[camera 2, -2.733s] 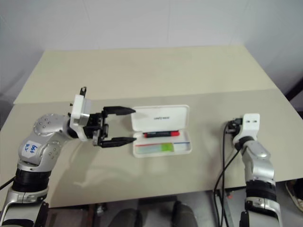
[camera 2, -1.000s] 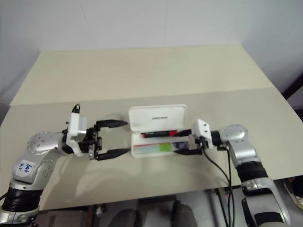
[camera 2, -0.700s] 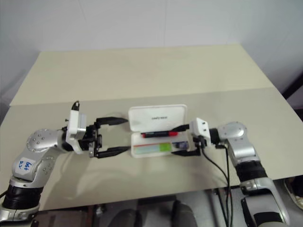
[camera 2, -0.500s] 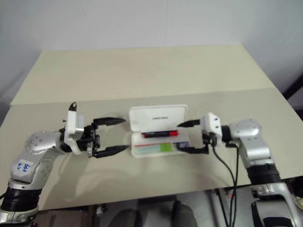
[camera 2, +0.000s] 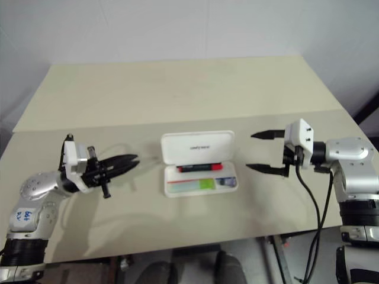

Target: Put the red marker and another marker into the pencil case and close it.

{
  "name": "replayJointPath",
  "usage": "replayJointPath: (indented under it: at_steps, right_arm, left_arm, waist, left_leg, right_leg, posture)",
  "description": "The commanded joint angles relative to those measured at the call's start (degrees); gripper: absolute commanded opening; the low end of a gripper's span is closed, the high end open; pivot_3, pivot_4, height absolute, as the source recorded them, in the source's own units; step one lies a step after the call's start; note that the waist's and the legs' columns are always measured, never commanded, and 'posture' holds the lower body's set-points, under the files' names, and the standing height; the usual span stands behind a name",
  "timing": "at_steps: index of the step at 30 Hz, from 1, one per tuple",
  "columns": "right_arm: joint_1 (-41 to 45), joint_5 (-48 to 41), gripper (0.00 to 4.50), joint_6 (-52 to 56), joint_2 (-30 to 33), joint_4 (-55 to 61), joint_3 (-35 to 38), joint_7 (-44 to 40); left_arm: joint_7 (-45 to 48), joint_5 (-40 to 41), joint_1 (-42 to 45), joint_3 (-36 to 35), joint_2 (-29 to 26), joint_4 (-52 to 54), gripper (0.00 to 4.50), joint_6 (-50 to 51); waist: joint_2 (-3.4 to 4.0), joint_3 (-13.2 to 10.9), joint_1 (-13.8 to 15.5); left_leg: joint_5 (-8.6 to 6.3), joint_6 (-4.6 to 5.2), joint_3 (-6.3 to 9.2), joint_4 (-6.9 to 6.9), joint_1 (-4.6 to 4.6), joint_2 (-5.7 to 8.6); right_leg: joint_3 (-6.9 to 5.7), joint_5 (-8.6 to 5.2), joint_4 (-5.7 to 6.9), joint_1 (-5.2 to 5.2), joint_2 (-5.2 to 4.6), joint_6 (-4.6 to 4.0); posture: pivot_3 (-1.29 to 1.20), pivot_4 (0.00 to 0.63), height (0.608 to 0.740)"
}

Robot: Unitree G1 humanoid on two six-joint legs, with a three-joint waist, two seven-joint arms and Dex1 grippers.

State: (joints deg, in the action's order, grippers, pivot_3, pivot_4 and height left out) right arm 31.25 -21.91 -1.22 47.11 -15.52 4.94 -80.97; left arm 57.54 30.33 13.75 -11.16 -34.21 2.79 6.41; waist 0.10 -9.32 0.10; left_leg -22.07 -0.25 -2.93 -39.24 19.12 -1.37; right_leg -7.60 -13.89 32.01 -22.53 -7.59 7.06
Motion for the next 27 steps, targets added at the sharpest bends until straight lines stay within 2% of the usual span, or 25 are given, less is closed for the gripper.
replayJointPath:
  at_steps: [1, 5, 10, 19, 27]
  right_arm:
    - [0.63, -0.69, 4.5, 0.03, -0.3, 3.45, 0.37, 0.74]
    - [0.85, -0.19, 4.5, 0.02, -0.86, 3.76, -0.11, 1.21]
    - [1.71, -0.03, 4.5, 0.38, -1.58, 4.46, -0.59, 2.15]
    - [0.62, -0.55, 4.5, 1.75, -2.11, 7.55, -0.75, 3.72]
    - [-0.71, -1.41, 4.5, 3.05, -1.95, 9.9, -0.06, 5.03]
  left_arm:
    - [-6.09, -3.54, 4.23, -0.7, 2.2, -4.11, 0.02, -2.4]
    - [-13.6, -8.63, 9.31, 1.04, 5.23, -9.46, 0.02, -2.05]
    - [-15.81, -13.31, 15.2, 6.04, 9.9, -15.39, 0.02, -3.63]
    - [-7.38, -10.65, 17.76, 9.02, 11.69, -16.11, 0.02, -4.32]
    - [4.76, -8.14, 14.1, 11.05, 8.52, -10.16, 0.02, -5.28]
  waist:
    - [0.0, 0.0, 0.11]
    - [-0.06, 0.03, 0.35]
    - [-0.06, 0.04, 0.72]
    - [-0.06, 0.04, 1.14]
    - [-0.06, 0.04, 1.25]
  left_leg:
    - [0.0, 0.0, 0.0, 0.0, 0.0, 0.0]
    - [0.0, 0.0, -0.01, -0.03, 0.0, 0.01]
    - [0.0, 0.0, -0.03, -0.03, 0.0, 0.02]
    - [0.0, 0.0, -0.06, -0.01, 0.01, 0.02]
    - [0.0, 0.0, -0.06, -0.03, 0.02, 0.01]
  right_leg:
    - [-0.01, 0.0, 0.0, 0.0, 0.0, 0.0]
    - [-0.02, 0.01, 0.0, 0.02, 0.01, 0.01]
    - [-0.05, 0.01, 0.0, 0.02, 0.02, 0.02]
    - [-0.11, 0.01, 0.0, -0.02, 0.02, 0.03]
    - [-0.11, 0.01, 0.0, -0.01, 0.02, 0.03]
  posture:
    - [0.0, 0.15, 0.74]
    - [0.0, 0.15, 0.74]
    - [0.0, 0.15, 0.74]
    - [0.0, 0.15, 0.74]
    - [0.0, 0.15, 0.74]
